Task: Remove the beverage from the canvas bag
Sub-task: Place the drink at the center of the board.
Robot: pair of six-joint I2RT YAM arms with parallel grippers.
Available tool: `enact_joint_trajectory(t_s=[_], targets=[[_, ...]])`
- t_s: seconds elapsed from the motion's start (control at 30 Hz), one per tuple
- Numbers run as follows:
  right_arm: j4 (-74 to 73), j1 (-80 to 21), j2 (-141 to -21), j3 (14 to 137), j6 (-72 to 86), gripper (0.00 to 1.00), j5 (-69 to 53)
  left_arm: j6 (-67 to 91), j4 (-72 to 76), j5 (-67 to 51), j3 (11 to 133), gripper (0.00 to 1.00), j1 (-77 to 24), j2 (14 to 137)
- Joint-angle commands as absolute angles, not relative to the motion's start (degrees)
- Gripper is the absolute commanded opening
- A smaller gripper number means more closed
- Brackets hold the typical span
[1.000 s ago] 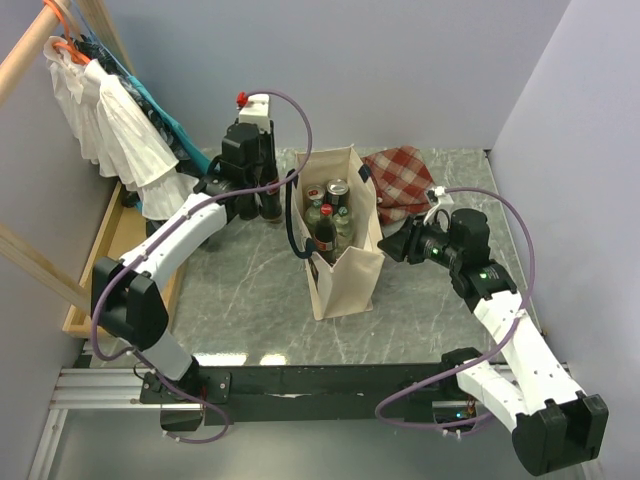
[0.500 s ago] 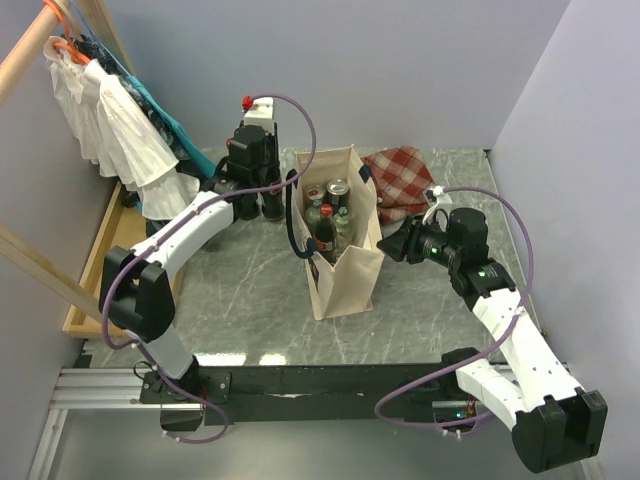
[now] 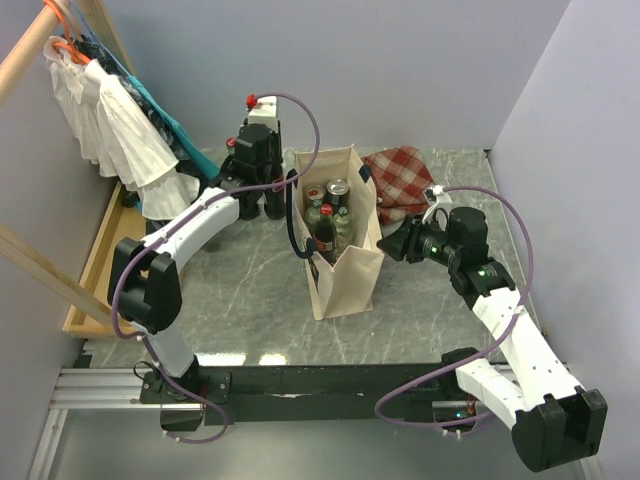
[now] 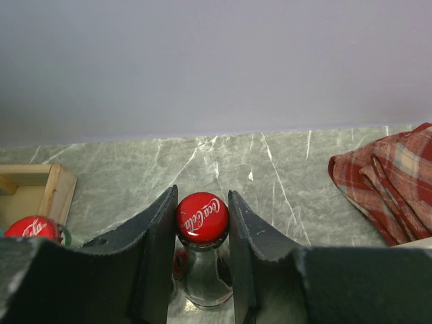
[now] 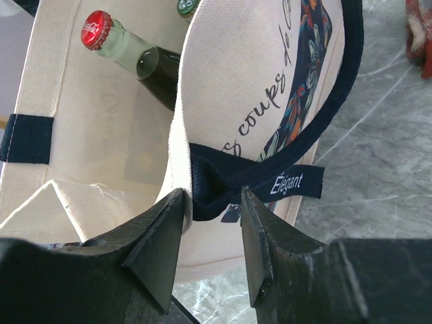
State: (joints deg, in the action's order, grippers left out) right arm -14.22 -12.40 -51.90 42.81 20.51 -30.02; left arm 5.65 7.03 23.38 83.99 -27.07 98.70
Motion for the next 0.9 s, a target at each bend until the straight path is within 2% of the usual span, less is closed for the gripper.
enact_joint_trajectory(t_s=[0.0, 0.43, 0.53, 0.7, 0.73, 0.87], targets=[[-13.7, -12.7, -52.0, 44.7, 19.7, 0.46, -28.9, 5.6, 21.0, 24.0, 91.4, 0.01, -26.8, 96.5], [-13.9, -12.7, -53.0, 45.1, 19.7, 0.47, -28.6, 6.4, 19.1, 23.6, 92.1, 0.01, -26.5, 97.1], [-14.3, -12.7, -53.2, 45.3, 19.4, 0.47, -28.6, 6.6, 17.9, 23.6, 92.8, 0.10, -26.4, 97.6], [-14.5, -12.7, -52.7, 45.3, 19.3, 0.48, -28.0, 7.4, 17.3, 24.2, 92.3, 0.09, -26.4, 97.9], [-14.5, -12.7, -52.6, 45.4, 19.3, 0.48, -28.1, 7.7, 17.3, 24.3, 92.2, 0.14, -26.4, 97.8], [-14.7, -12.7, -53.0, 45.5, 19.2, 0.49, -28.1, 7.7, 17.5, 24.3, 91.8, 0.16, -26.4, 97.5]])
